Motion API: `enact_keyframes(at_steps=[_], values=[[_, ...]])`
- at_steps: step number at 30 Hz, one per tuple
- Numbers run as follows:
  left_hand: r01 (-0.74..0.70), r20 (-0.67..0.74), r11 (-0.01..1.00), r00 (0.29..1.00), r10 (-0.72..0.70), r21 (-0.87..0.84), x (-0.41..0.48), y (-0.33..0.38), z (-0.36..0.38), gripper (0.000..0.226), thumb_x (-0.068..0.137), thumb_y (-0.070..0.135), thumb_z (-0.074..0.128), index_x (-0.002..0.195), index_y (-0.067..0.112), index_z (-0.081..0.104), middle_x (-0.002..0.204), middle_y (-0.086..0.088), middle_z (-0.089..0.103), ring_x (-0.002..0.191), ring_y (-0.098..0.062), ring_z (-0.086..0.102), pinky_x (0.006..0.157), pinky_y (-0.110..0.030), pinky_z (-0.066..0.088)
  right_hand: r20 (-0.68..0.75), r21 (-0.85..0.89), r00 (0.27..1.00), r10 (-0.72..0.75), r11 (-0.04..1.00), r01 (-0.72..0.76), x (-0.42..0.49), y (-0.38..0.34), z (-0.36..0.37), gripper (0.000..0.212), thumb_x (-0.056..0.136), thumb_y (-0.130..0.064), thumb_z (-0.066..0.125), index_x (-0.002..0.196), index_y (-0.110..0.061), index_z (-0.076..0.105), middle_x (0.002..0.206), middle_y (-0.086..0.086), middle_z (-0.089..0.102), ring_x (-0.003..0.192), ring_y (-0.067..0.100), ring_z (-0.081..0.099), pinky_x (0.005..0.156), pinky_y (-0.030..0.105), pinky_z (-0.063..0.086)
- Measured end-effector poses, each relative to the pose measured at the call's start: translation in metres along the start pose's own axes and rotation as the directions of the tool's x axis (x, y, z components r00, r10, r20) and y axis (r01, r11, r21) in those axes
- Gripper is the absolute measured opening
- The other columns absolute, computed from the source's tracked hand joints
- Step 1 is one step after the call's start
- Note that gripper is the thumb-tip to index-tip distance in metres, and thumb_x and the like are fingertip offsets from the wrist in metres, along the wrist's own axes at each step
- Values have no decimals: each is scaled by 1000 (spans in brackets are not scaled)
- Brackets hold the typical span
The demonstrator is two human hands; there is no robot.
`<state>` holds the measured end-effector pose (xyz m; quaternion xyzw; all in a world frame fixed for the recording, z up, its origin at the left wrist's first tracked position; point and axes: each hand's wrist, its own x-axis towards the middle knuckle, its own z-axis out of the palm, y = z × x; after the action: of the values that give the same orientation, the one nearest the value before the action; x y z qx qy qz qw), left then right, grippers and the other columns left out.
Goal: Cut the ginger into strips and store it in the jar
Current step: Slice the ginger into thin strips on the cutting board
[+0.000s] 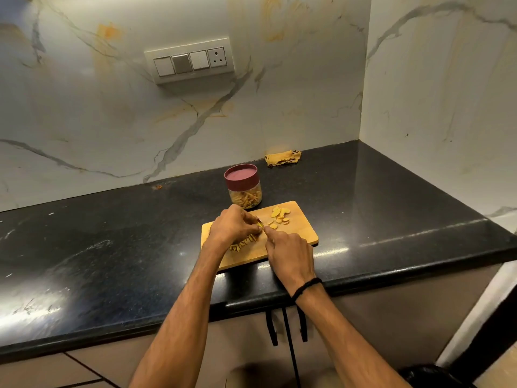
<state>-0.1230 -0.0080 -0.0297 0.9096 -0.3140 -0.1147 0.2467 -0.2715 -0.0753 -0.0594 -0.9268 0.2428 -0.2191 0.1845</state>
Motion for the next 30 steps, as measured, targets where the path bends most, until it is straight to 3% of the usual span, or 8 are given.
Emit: enact_keyframes(at_steps=[3, 9, 13, 20, 30], values=[[-4, -5, 1000, 1000, 4, 4, 0, 1, 0, 27, 86, 27, 77, 112, 20, 75, 109, 4, 74, 86, -5, 65, 85, -32, 59, 8, -46, 1000, -15, 999, 15, 1, -3, 0, 33, 105, -33, 36, 132, -31, 53, 94, -1, 67, 76, 14, 59, 59, 25, 36], [7, -9, 1000, 1000, -7, -5, -1, 2, 1, 27, 86, 27, 78, 112, 18, 76, 112, 3, 73, 86, -5, 64, 90, -36, 58, 73, -95, 997, 6, 995, 1, -15, -4, -10, 40, 105, -25, 35, 144, -31, 38, 95, 0, 62, 72, 14, 48, 59, 27, 35], [0, -19, 1000, 1000, 0, -19, -2, -1, 1, 31, 87, 25, 77, 117, 17, 74, 119, 1, 71, 87, -4, 59, 86, -29, 53, 78, -53, 996, 30, 998, -26, -43, 7, -22, 42, 105, -29, 37, 146, -33, 33, 89, -5, 51, 73, 10, 44, 65, 23, 36], [7, -52, 999, 999, -9, -36, -2, -2, 3, 30, 84, 26, 80, 112, 17, 75, 113, 2, 74, 82, -2, 62, 79, -24, 53, 37, 133, 997, 73, 988, -78, -25, 3, -30, 42, 104, -34, 39, 146, -36, 38, 100, -4, 65, 80, 9, 53, 64, 19, 35], [48, -39, 997, 998, -51, -60, -2, 1, 1, 16, 84, 23, 80, 100, 20, 78, 99, 5, 74, 85, -9, 67, 82, -32, 60, 47, 97, 998, 52, 994, -57, -1, -2, -8, 39, 103, -35, 41, 143, -34, 45, 105, -1, 68, 92, 15, 62, 71, 26, 46]])
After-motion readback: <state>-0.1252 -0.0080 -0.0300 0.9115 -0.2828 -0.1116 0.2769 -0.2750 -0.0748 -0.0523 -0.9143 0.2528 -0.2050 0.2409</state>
